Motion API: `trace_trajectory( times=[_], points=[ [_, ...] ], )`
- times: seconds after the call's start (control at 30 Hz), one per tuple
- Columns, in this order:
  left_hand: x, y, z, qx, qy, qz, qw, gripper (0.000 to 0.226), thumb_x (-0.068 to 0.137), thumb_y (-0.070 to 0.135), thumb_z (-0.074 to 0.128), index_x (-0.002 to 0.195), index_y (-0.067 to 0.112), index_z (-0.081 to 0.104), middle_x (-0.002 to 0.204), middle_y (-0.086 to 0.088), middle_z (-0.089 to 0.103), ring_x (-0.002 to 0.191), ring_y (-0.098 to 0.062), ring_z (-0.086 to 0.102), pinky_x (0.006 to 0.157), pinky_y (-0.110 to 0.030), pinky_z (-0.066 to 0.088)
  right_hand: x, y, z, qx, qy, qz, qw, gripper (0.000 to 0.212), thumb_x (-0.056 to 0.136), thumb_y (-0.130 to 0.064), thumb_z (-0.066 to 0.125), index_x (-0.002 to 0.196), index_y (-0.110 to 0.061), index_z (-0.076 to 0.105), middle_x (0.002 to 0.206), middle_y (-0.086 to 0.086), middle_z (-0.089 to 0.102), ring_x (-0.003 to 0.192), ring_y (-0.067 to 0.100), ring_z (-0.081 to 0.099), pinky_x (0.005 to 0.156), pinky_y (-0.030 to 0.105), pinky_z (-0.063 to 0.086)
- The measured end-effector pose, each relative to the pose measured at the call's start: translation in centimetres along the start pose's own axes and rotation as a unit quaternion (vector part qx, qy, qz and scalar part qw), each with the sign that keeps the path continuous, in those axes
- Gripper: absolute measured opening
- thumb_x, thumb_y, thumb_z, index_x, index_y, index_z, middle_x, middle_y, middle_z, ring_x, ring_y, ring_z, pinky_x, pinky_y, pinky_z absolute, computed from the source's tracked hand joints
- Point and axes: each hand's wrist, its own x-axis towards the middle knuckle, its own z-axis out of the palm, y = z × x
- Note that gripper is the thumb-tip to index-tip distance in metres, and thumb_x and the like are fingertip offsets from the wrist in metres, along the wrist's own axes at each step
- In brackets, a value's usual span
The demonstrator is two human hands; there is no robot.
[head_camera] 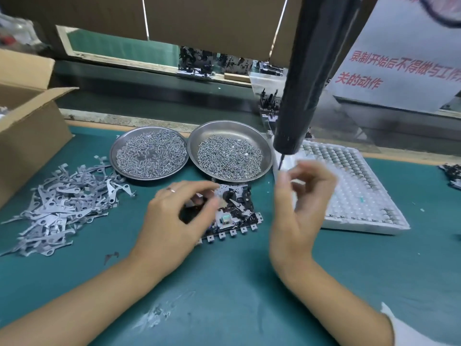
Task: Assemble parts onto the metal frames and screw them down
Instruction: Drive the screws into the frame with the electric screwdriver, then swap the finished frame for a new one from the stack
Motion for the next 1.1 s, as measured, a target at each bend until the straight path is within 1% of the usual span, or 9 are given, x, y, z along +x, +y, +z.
trace_trajectory(
  times=[0.07,0.17,0.2,0.27,0.53,0.7,0.9,1.03,1.1],
  points=[
    [0.4,-0.3,-0.4,-0.004,0.057,-0.009,0.998,0.018,0.083,0.047,0.047,0.096,0.044,0.060,0.090,0.020,0.065,0.085,-0.004,0.061,0.091,-0.048,0.044,-1.8,-0.2,0.2,-0.117,-0.160,-0.049,0.979,0.019,0.088,-0.027,0.054,0.106,-0.021,0.057,0.099,-0.004,0.056,0.091,0.009,0.054,0.083,0.025,0.042],
    [0.8,-0.7,-0.8,-0.010,0.100,-0.018,0.995,0.017,0.087,0.044,0.042,0.096,0.047,0.056,0.096,0.014,0.065,0.093,-0.015,0.064,0.095,-0.057,0.040,-3.8,-0.2,1.1,-0.388,-0.422,-0.150,0.806,0.041,0.091,-0.047,0.047,0.119,-0.020,0.062,0.125,0.010,0.055,0.117,0.031,0.049,0.097,0.044,0.039],
    [0.9,-0.7,-0.9,-0.008,0.107,-0.019,0.994,0.017,0.088,0.044,0.041,0.097,0.048,0.054,0.097,0.014,0.065,0.095,-0.017,0.063,0.096,-0.057,0.039,-3.9,-0.5,1.3,-0.439,-0.452,-0.154,0.761,0.043,0.091,-0.051,0.042,0.119,-0.025,0.062,0.132,0.008,0.053,0.123,0.033,0.045,0.101,0.048,0.037],
    [0.9,-0.5,-0.8,-0.003,0.110,-0.017,0.994,0.018,0.088,0.043,0.039,0.098,0.048,0.053,0.099,0.017,0.063,0.097,-0.017,0.062,0.098,-0.058,0.037,-4.0,-1.5,1.2,-0.476,-0.466,-0.159,0.728,0.041,0.090,-0.053,0.040,0.110,-0.028,0.066,0.129,0.005,0.056,0.122,0.031,0.048,0.097,0.047,0.041],
    [0.6,-0.6,-0.6,-0.009,0.083,0.001,0.996,0.019,0.088,0.046,0.039,0.100,0.047,0.054,0.097,0.020,0.062,0.097,-0.004,0.058,0.097,-0.060,0.036,-6.7,-4.1,-4.8,-0.457,-0.428,-0.203,0.753,0.019,0.075,-0.047,0.059,0.070,-0.031,0.067,0.096,-0.004,0.071,0.093,0.020,0.068,0.074,0.029,0.054],
    [0.4,-0.9,-0.2,0.019,0.065,0.025,0.997,0.018,0.089,0.046,0.039,0.099,0.049,0.054,0.095,0.017,0.062,0.095,0.003,0.054,0.098,-0.061,0.035,-5.9,-4.2,-11.7,-0.512,-0.367,-0.204,0.750,0.054,0.098,-0.046,0.030,0.067,-0.030,0.072,0.093,-0.002,0.073,0.089,0.019,0.070,0.068,0.031,0.056],
    [0.3,-2.6,0.0,0.029,0.069,0.030,0.997,0.020,0.092,0.055,0.038,0.102,0.054,0.055,0.096,0.021,0.062,0.090,0.011,0.051,0.090,-0.062,0.039,-3.8,-3.0,-20.0,-0.610,-0.249,-0.079,0.748,0.056,0.100,-0.039,0.026,0.081,-0.013,0.072,0.105,0.008,0.069,0.102,0.031,0.065,0.083,0.043,0.047],
    [0.4,-3.4,0.1,0.028,0.062,0.022,0.997,0.027,0.091,0.065,0.034,0.105,0.055,0.055,0.099,0.023,0.061,0.097,0.008,0.051,0.092,-0.063,0.038,-2.4,-1.7,-23.5,-0.634,-0.195,0.026,0.748,0.007,0.082,0.001,0.066,0.085,-0.005,0.069,0.108,0.013,0.067,0.107,0.039,0.062,0.082,0.058,0.049],
    [0.5,-3.7,0.1,0.033,0.057,0.018,0.998,0.028,0.092,0.064,0.034,0.107,0.054,0.055,0.098,0.021,0.062,0.098,0.003,0.053,0.095,-0.062,0.036,-1.8,-1.1,-24.5,-0.625,-0.190,0.083,0.753,0.018,0.075,0.009,0.071,0.088,-0.003,0.068,0.112,0.014,0.065,0.112,0.039,0.058,0.087,0.062,0.044]
  ],
)
